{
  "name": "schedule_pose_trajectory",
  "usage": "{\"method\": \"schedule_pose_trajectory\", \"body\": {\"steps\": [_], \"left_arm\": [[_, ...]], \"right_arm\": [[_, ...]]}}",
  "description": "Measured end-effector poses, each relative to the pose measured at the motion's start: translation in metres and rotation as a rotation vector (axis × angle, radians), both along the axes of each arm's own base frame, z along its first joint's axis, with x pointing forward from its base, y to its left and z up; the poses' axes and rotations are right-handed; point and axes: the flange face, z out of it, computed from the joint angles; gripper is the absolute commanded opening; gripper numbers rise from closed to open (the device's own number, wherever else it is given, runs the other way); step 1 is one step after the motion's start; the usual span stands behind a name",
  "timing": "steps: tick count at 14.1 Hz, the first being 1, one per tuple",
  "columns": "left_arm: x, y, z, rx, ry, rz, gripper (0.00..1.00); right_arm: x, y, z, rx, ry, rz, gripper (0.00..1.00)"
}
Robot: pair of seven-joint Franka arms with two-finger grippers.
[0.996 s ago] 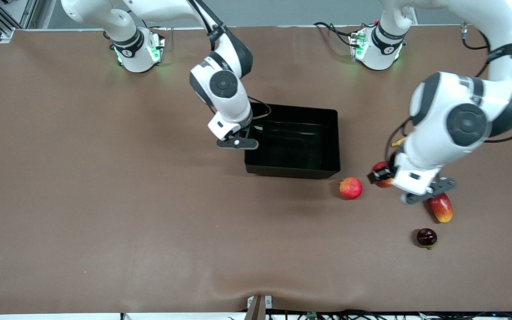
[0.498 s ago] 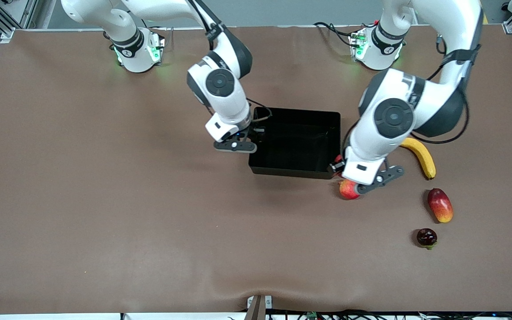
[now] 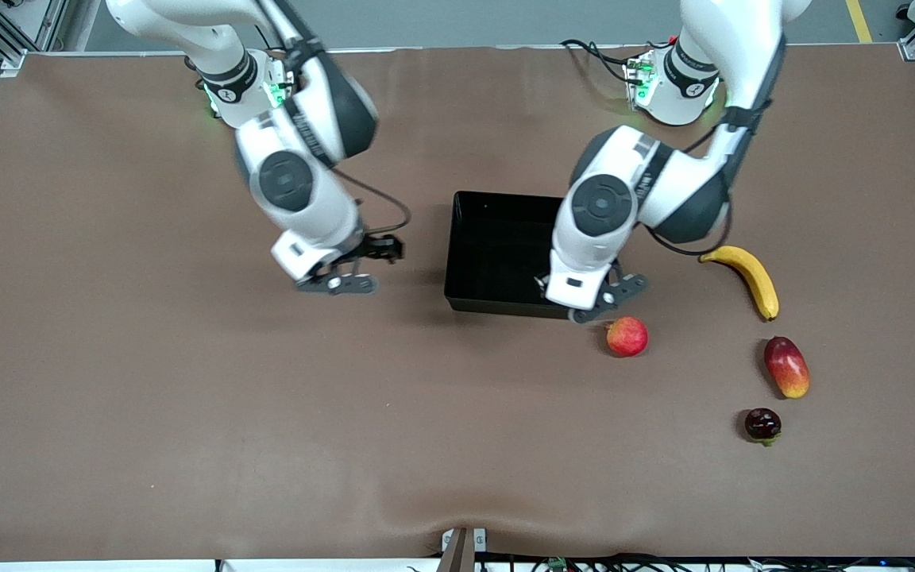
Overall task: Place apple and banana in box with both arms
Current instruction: 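Carry the apple over the tray with the left gripper while the right gripper withdraws, then lower the apple into the tray and open the left gripper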
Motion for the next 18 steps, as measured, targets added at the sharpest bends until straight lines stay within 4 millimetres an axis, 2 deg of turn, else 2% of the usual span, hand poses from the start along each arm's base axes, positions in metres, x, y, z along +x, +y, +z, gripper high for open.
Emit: {"method": "schedule_pose_trajectory", "body": {"steps": [4, 7, 9, 11, 12, 13, 14, 15, 18], "left_arm": [[-0.050, 0.000, -0.044, 0.011, 0.032, -0.027, 0.00], [-0.079, 0.007, -0.085, 0.005, 0.034, -0.038, 0.00], [-0.093, 0.017, -0.110, -0.004, 0.027, -0.039, 0.00], [-0.101, 0.022, -0.124, 0.001, 0.036, -0.040, 0.00], [-0.103, 0.023, -0.128, 0.004, 0.041, -0.041, 0.10], [-0.104, 0.023, -0.130, 0.006, 0.045, -0.042, 0.36], [-0.104, 0.023, -0.132, 0.007, 0.048, -0.044, 0.90], [-0.105, 0.023, -0.134, 0.008, 0.050, -0.051, 1.00], [-0.097, 0.020, -0.126, -0.007, 0.025, -0.076, 1.00]], "right_arm": [[0.037, -0.117, 0.009, 0.039, 0.059, 0.120, 1.00], [0.056, -0.207, 0.010, 0.079, 0.063, 0.145, 1.00], [0.063, -0.257, 0.013, 0.099, 0.046, 0.146, 1.00], [0.064, -0.300, 0.026, 0.113, 0.013, 0.140, 1.00], [0.062, -0.318, 0.038, 0.116, -0.005, 0.126, 1.00], [0.058, -0.333, 0.052, 0.119, -0.014, 0.108, 1.00], [0.051, -0.346, 0.068, 0.121, -0.021, 0.089, 1.00], [0.044, -0.357, 0.083, 0.121, -0.024, 0.076, 1.00], [0.024, -0.379, 0.124, 0.057, -0.043, 0.038, 1.00]]}}
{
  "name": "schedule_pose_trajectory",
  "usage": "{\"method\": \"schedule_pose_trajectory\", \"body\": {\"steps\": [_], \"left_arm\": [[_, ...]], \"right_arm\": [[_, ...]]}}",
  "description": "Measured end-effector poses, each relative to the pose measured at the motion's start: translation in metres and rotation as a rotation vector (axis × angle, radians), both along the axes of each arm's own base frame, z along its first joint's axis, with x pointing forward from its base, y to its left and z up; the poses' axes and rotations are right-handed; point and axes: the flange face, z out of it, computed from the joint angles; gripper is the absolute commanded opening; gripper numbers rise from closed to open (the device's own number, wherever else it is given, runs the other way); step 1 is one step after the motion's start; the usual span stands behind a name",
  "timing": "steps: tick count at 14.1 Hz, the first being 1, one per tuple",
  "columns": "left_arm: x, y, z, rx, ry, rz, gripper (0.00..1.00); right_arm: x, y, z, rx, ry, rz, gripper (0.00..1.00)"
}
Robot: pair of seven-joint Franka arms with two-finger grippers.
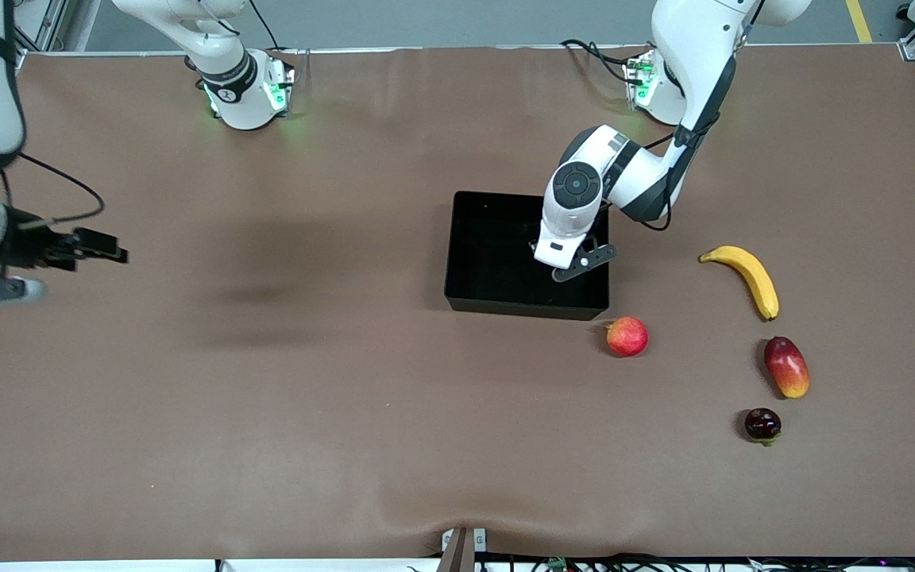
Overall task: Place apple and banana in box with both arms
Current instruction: 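Lower the apple into the tray and open the left gripper, then grasp the yellow banana with the left gripper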
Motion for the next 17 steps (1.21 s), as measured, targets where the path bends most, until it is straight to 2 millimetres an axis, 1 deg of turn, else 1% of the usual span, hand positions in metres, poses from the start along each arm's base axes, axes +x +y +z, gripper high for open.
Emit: {"method": "schedule_pose_trajectory", "body": {"steps": [1, 2, 3, 4, 5, 6, 7, 8, 9, 10, 11, 12, 13, 14, 15, 17], "left_arm": [[0.008, -0.003, 0.013, -0.014, -0.022, 0.004, 1.00], [0.020, -0.004, 0.034, -0.023, -0.040, 0.013, 1.00], [0.034, -0.003, 0.064, -0.019, -0.047, 0.028, 1.00], [0.052, 0.003, 0.101, -0.010, -0.048, 0.040, 1.00], [0.070, 0.016, 0.139, -0.003, -0.047, 0.039, 1.00], [0.089, 0.037, 0.172, -0.001, -0.046, 0.026, 1.00], [0.107, 0.067, 0.193, -0.003, -0.045, 0.009, 1.00], [0.123, 0.102, 0.201, -0.009, -0.041, -0.008, 1.00], [0.138, 0.142, 0.199, -0.014, -0.030, -0.028, 1.00], [0.150, 0.182, 0.191, -0.020, -0.010, -0.050, 1.00], [0.158, 0.224, 0.179, -0.028, 0.017, -0.069, 1.00], [0.162, 0.264, 0.164, -0.036, 0.042, -0.067, 1.00], [0.161, 0.301, 0.146, -0.044, 0.065, -0.048, 1.00], [0.156, 0.330, 0.127, -0.050, 0.086, -0.024, 1.00], [0.147, 0.350, 0.108, -0.055, 0.104, 0.000, 1.00], [0.128, 0.376, 0.074, -0.048, 0.124, 0.027, 1.00]], "right_arm": [[-0.005, -0.002, 0.012, -0.032, -0.007, -0.034, 1.00], [-0.010, 0.000, 0.021, -0.053, -0.004, -0.070, 1.00], [-0.016, 0.003, 0.029, -0.064, 0.005, -0.107, 1.00], [-0.020, 0.007, 0.035, -0.069, 0.011, -0.133, 1.00], [-0.023, 0.010, 0.042, -0.073, 0.009, -0.151, 1.00], [-0.025, 0.011, 0.049, -0.076, 0.001, -0.160, 1.00], [-0.027, 0.010, 0.057, -0.077, -0.010, -0.165, 1.00], [-0.028, 0.009, 0.067, -0.077, -0.024, -0.167, 1.00], [-0.030, 0.008, 0.077, -0.078, -0.039, -0.169, 1.00], [-0.033, 0.008, 0.086, -0.078, -0.053, -0.170, 1.00], [-0.036, 0.008, 0.093, -0.077, -0.064, -0.171, 1.00], [-0.038, 0.008, 0.097, -0.077, -0.068, -0.170, 1.00], [-0.039, 0.009, 0.099, -0.077, -0.070, -0.168, 1.00], [-0.040, 0.010, 0.099, -0.077, -0.071, -0.166, 1.00], [-0.039, 0.011, 0.099, -0.077, -0.071, -0.164, 1.00], [-0.039, 0.016, 0.102, -0.077, -0.076, -0.152, 1.00]]}}
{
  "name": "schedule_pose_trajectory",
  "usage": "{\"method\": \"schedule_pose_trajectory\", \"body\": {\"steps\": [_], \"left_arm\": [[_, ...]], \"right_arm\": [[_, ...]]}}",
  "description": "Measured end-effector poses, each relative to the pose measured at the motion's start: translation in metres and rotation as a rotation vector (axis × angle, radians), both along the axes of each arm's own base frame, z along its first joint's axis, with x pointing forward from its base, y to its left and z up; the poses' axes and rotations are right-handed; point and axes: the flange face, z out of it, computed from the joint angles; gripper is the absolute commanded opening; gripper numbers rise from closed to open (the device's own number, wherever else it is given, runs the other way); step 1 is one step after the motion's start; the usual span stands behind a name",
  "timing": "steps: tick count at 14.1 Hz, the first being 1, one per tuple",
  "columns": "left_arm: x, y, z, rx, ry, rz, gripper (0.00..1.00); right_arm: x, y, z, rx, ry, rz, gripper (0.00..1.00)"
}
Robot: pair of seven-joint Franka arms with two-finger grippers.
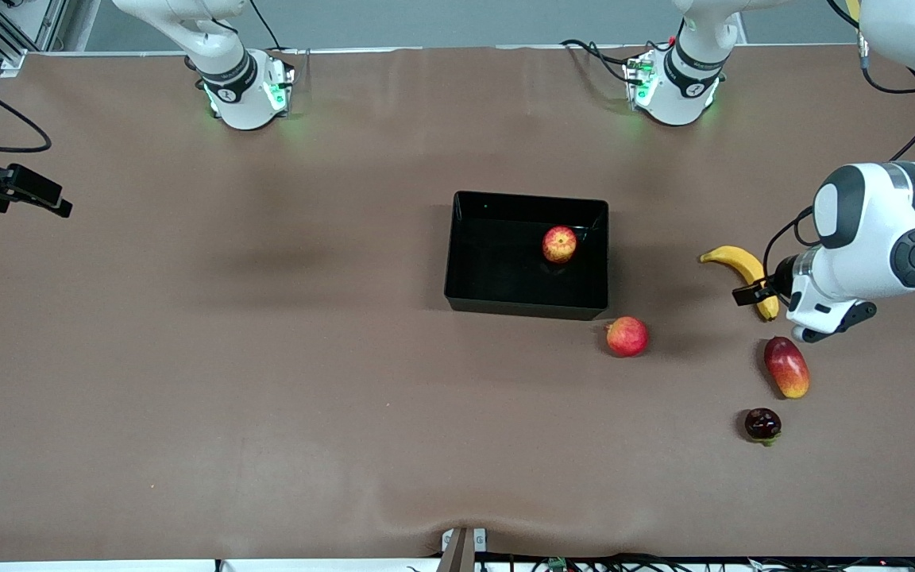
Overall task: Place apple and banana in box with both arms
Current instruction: 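Grasp the yellow banana with the left gripper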
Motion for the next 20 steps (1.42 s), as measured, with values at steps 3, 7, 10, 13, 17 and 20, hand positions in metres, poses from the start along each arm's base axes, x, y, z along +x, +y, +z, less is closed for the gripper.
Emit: {"method": "schedule_pose_trajectory", "body": {"steps": [3, 7, 10, 13, 17, 20], "left_arm": [[-0.029, 0.022, -0.044, 0.030, -0.026, -0.010, 1.00], [-0.054, 0.038, -0.089, 0.018, -0.052, 0.012, 0.99], [-0.059, 0.040, -0.112, 0.014, -0.028, 0.004, 0.85], [-0.062, 0.054, -0.117, 0.031, -0.020, -0.008, 0.00], [-0.055, 0.046, -0.108, 0.030, -0.041, -0.029, 0.00], [-0.041, 0.013, -0.085, 0.019, -0.077, -0.090, 0.00]], "right_arm": [[0.003, 0.031, 0.010, -0.002, -0.021, 0.056, 1.00], [0.004, 0.028, 0.025, -0.009, -0.051, 0.054, 1.00], [0.001, 0.004, 0.020, -0.006, -0.022, 0.033, 1.00], [0.006, 0.011, 0.004, -0.003, 0.033, 0.050, 1.00], [0.005, 0.023, -0.012, 0.006, 0.116, 0.098, 1.00], [0.007, 0.025, -0.010, -0.002, 0.101, 0.104, 1.00]]}}
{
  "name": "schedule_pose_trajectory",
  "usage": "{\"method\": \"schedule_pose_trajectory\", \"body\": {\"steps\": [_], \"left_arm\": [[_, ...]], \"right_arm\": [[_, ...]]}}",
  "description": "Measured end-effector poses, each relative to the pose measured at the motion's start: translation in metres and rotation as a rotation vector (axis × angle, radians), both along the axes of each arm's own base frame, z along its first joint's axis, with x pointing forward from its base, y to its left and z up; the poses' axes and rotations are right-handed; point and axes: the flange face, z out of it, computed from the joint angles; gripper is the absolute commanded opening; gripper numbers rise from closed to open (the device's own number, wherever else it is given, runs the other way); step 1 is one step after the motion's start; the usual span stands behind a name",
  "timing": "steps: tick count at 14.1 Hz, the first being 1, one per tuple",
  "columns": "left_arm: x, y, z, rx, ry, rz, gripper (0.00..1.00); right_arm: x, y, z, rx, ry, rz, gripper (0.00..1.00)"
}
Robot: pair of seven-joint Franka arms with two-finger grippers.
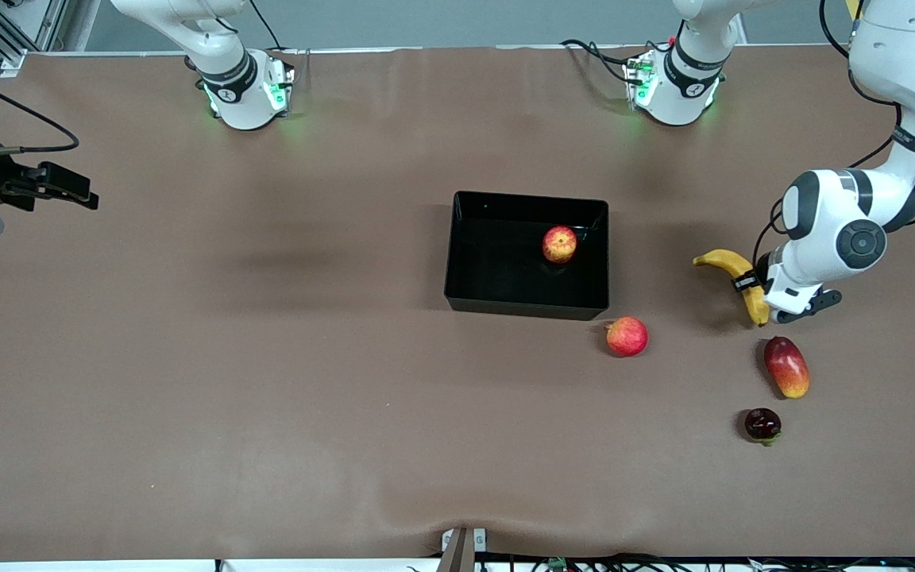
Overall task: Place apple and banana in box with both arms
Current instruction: 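Grasp the yellow banana with the left gripper, then carry the banana over the tray with the left gripper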
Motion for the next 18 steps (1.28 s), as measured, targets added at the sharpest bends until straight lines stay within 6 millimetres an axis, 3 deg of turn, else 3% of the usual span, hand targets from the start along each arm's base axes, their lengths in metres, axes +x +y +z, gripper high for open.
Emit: {"method": "schedule_pose_trajectory", "body": {"steps": [3, 7, 9, 14, 18], "left_arm": [[0.022, -0.053, 0.060, 0.010, -0.016, -0.094, 0.00], [0.044, -0.156, 0.158, 0.016, -0.067, -0.245, 0.00], [0.042, -0.206, 0.180, -0.001, -0.089, -0.324, 0.00], [0.015, -0.346, 0.168, -0.081, -0.078, -0.521, 0.00], [-0.001, -0.421, 0.136, -0.131, -0.037, -0.551, 0.00]], "right_arm": [[0.006, 0.001, 0.002, -0.007, -0.043, 0.002, 1.00], [0.019, 0.000, 0.002, -0.012, -0.070, 0.000, 1.00], [0.025, 0.001, 0.002, -0.013, -0.073, 0.001, 1.00], [0.025, 0.012, 0.004, -0.011, -0.070, 0.023, 1.00], [0.018, 0.028, 0.003, -0.007, -0.013, 0.055, 1.00]]}}
